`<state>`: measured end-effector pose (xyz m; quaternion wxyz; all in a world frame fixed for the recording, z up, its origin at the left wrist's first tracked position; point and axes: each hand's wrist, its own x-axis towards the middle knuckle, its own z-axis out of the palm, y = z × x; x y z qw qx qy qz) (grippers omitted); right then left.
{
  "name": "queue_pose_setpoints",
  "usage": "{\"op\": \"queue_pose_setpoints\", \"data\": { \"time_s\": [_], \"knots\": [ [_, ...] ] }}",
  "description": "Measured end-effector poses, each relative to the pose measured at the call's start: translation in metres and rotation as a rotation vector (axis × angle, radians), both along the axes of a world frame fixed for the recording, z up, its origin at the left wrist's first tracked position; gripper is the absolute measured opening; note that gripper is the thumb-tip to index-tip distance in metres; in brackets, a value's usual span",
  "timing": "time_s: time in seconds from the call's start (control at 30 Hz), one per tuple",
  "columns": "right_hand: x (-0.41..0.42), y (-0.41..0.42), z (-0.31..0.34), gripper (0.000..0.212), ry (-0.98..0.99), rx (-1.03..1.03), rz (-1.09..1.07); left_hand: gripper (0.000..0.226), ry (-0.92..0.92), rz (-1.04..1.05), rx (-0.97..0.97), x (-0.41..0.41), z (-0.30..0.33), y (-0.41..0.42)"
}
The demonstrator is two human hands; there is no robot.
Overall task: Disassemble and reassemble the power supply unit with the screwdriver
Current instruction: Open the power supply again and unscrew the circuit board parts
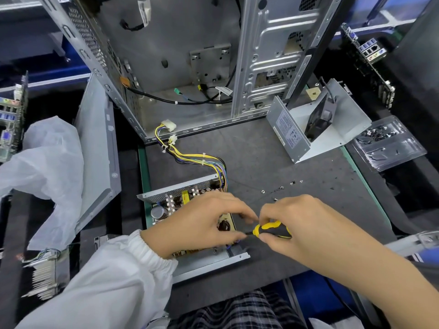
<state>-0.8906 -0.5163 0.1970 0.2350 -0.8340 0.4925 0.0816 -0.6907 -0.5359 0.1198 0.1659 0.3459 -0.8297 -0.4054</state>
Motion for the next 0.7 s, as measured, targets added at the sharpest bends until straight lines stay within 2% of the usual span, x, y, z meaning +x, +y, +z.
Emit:
{"op": "queue_pose_setpoints", "data": {
  "time_s": [0.1, 0.2, 0.3, 0.37, 0.47, 0.57, 0.63, 0.7],
  "knots": [
    [0.014, -0.005, 0.004, 0.025, 0.065, -0.041, 0.067, 0.032, 0.007, -0.017, 0.062, -0.014, 0.001, -0.001],
    [0.022, -0.008, 0.008, 0.025, 0.069, -0.073, 0.110, 0.012, 0.044, 0.057, 0.104, -0.017, -0.004, 0.000],
    [0.018, -0.011, 0.019, 0.022, -0.017, -0.002, 0.127, 0.005, 0.105, 0.087, 0.179, -0.012, -0.005, -0.002],
    [0.017, -0.014, 0.023, 0.021, 0.006, -0.001, 0.148, 0.008, 0.131, 0.049, 0.202, -0.010, -0.003, -0.002],
    [0.024, -0.020, 0.023, 0.015, 0.105, -0.124, 0.177, 0.042, 0.164, 0.029, 0.344, -0.007, 0.004, -0.003],
    [0.038, -0.024, 0.021, 0.028, 0.214, -0.209, 0.205, 0.040, 0.224, 0.104, 0.354, -0.003, 0.007, -0.007],
    [0.043, -0.025, 0.023, 0.027, 0.222, -0.245, 0.195, 0.024, 0.216, 0.144, 0.340, -0.004, 0.010, -0.009],
    [0.041, -0.025, 0.028, 0.030, 0.231, -0.244, 0.181, 0.024, 0.197, 0.159, 0.350, -0.005, 0.012, -0.009]
  ]
}}
